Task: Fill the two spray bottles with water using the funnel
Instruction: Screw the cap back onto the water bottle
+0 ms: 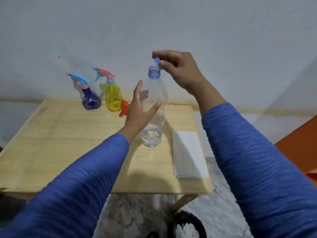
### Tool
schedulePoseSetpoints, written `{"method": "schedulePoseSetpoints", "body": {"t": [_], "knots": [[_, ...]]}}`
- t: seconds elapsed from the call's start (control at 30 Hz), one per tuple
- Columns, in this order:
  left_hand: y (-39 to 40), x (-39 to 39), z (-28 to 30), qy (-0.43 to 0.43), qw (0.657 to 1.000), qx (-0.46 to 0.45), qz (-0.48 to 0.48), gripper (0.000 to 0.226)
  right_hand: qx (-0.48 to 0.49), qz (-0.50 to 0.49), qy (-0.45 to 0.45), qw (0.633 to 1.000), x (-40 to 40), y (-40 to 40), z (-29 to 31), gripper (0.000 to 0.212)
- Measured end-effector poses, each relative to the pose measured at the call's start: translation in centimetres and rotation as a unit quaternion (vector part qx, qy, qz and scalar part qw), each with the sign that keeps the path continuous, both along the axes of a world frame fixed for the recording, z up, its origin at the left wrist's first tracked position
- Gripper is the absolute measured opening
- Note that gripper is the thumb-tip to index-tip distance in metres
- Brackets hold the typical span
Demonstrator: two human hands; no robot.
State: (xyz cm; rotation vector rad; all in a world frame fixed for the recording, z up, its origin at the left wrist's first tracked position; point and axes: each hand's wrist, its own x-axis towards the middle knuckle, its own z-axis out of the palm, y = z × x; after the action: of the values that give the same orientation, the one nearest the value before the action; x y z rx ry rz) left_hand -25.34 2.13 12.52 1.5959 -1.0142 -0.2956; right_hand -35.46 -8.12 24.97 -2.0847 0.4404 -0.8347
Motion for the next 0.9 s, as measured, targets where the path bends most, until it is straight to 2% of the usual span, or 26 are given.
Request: {"method": "schedulePoseSetpoints", "body": {"t": [0.1, 0.33, 0.57, 0.73, 0.9], "knots": [[0.1, 0.2, -0.2, 0.032, 0.999, -0.001, -0.010, 0.087, -0.091, 0.018, 0.122, 0.988, 0.3, 0.4, 1.3, 0.029], [-0.3, 0.4, -0.2, 0.049, 0.998, 0.003, -0.025, 0.087, -0.237, 0.036, 0.267, 0.933, 0.9, 0.6, 4.1, 0.029], [-0.3, 0.8, -0.1, 0.057, 0.998, 0.006, -0.022, 0.086, -0.279, -0.016, 0.280, 0.919, 2.2, 1.2, 3.9, 0.024], [-0.2, 0.8, 0.1, 0.051, 0.998, 0.013, -0.032, 0.086, -0.266, 0.022, 0.312, 0.912, 1.4, 1.2, 4.8, 0.026], [-0.1, 0.8, 0.0, 0.060, 0.998, 0.007, -0.018, 0.086, -0.266, -0.043, 0.293, 0.918, 2.5, 2.1, 3.6, 0.025]]}}
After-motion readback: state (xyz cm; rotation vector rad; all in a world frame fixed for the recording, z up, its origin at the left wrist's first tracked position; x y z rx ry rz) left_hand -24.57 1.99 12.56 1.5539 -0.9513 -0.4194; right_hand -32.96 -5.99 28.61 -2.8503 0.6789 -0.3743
